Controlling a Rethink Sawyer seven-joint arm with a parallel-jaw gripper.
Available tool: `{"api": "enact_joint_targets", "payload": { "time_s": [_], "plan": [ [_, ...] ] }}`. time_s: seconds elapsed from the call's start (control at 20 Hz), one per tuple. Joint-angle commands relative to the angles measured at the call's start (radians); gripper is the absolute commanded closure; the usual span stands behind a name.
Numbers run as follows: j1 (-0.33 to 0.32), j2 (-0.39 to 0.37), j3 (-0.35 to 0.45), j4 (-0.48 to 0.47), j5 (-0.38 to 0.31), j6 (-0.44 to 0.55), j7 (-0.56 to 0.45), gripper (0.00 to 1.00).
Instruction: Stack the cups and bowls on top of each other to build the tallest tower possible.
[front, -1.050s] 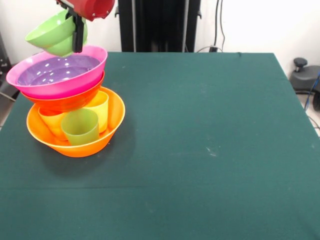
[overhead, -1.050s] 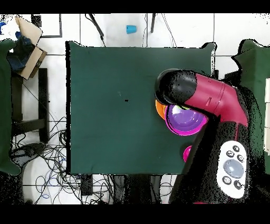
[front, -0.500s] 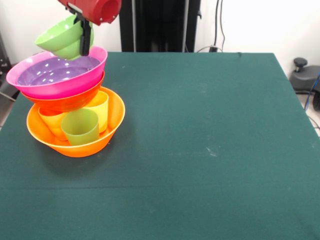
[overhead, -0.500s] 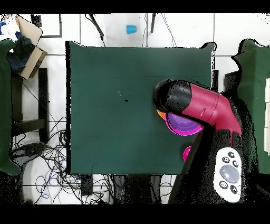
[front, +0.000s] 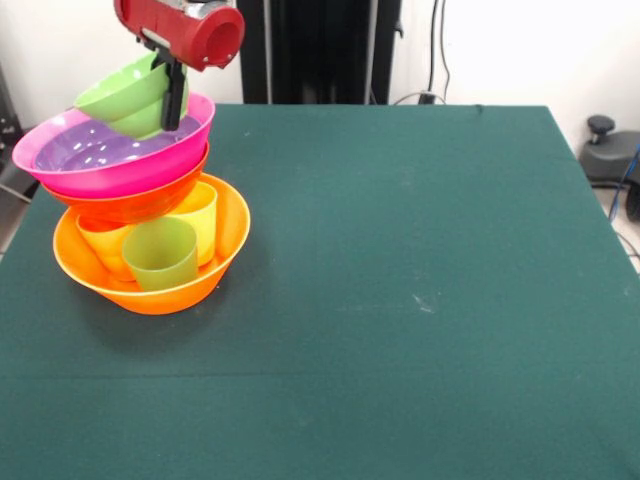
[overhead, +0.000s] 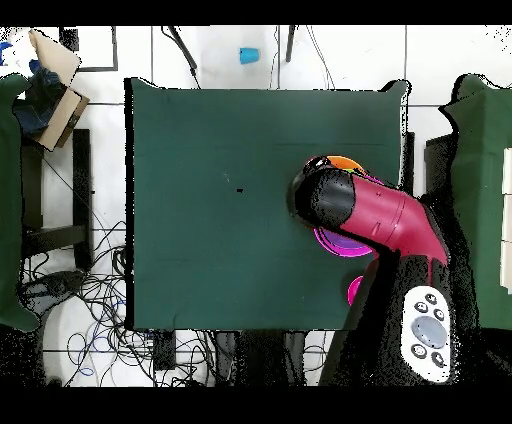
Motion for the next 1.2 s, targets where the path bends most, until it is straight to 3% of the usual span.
{"api": "enact_joint_targets", "payload": {
  "time_s": [0.05, 0.35, 1.05, 1.1, 1.2],
  "plan": [
    [-0.018, 0.034, 0.062, 0.096, -0.001, -0.040, 0.094, 1.00],
    [-0.001, 0.034, 0.019, 0.082, -0.016, 0.012, 0.096, 1.00],
    [0.014, 0.062, -0.018, 0.081, -0.024, -0.046, 0.116, 1.00],
    [0.016, 0.065, -0.022, 0.082, -0.025, -0.067, 0.120, 0.00],
    [-0.002, 0.055, -0.001, 0.104, -0.014, -0.112, 0.124, 0.00]
  ]
}}
